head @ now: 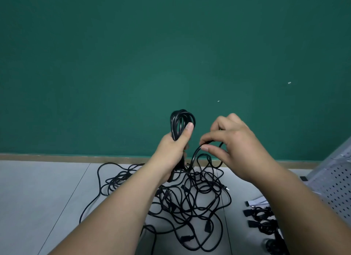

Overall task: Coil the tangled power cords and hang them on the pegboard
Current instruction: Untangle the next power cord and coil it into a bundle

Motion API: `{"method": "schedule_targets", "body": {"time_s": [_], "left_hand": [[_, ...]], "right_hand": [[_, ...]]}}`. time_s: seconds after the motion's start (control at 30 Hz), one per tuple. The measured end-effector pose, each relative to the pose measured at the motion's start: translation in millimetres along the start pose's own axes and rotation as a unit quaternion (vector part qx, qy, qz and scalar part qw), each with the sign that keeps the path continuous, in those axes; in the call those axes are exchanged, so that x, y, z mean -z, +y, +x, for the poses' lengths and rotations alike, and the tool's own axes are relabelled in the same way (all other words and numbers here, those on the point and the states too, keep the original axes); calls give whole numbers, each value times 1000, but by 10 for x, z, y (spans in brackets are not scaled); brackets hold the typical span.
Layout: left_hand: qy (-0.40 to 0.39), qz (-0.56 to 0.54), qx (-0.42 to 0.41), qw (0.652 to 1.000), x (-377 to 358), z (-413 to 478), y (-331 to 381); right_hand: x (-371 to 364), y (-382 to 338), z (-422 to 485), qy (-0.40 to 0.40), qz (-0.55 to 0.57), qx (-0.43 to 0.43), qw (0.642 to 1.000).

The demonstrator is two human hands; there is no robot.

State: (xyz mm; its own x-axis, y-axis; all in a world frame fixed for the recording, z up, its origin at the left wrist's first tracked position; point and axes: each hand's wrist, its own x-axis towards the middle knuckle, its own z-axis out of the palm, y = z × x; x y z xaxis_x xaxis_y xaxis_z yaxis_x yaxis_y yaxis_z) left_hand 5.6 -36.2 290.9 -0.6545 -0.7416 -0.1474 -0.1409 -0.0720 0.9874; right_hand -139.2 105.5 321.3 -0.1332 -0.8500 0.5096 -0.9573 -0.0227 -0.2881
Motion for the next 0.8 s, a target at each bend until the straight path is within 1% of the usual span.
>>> {"method": "schedule_targets", "body": {"time_s": [0.07, 0.13, 0.23, 0.3, 0.37, 0.43, 0.5, 0.63, 0.7, 0.73, 0.77, 0.8], "left_hand": [[-50, -33, 15, 998, -81, -87, 60], [-117, -60, 16, 991, -157, -148, 82], [-205, -11, -17, 978, -192, -181, 84], [-262, 14, -7, 965, -145, -153, 54], [-295, 31, 0, 955, -86, -129, 19], [-296, 31, 12, 955, -58, -96, -22], [-290, -9, 27, 957, -49, -79, -33], [-257, -71, 47, 963, 13, -46, -2], [-249, -72, 47, 965, 30, -47, 4], [-249, -46, 35, 967, 24, -51, -1], [-246, 12, 10, 969, 17, -50, -15], [-241, 93, -18, 966, 7, -43, -35]], "right_hand": [[-21, -17, 6, 21, 9, -10, 1000], [-37, -6, 1, 46, 17, -20, 999], [-21, 35, -33, 90, 29, -20, 995], [-1, 46, -65, 102, 41, -22, 994], [12, 36, -95, 107, 72, -29, 991], [26, 23, -104, 108, 93, -32, 989], [52, 42, -103, 103, 93, -44, 989], [73, 189, -156, 48, 110, -122, 985], [69, 178, -162, 46, 101, -107, 988], [72, 139, -149, 65, 86, -86, 990], [77, 85, -123, 87, 65, -64, 992], [82, 26, -91, 106, 41, -46, 992]]}}
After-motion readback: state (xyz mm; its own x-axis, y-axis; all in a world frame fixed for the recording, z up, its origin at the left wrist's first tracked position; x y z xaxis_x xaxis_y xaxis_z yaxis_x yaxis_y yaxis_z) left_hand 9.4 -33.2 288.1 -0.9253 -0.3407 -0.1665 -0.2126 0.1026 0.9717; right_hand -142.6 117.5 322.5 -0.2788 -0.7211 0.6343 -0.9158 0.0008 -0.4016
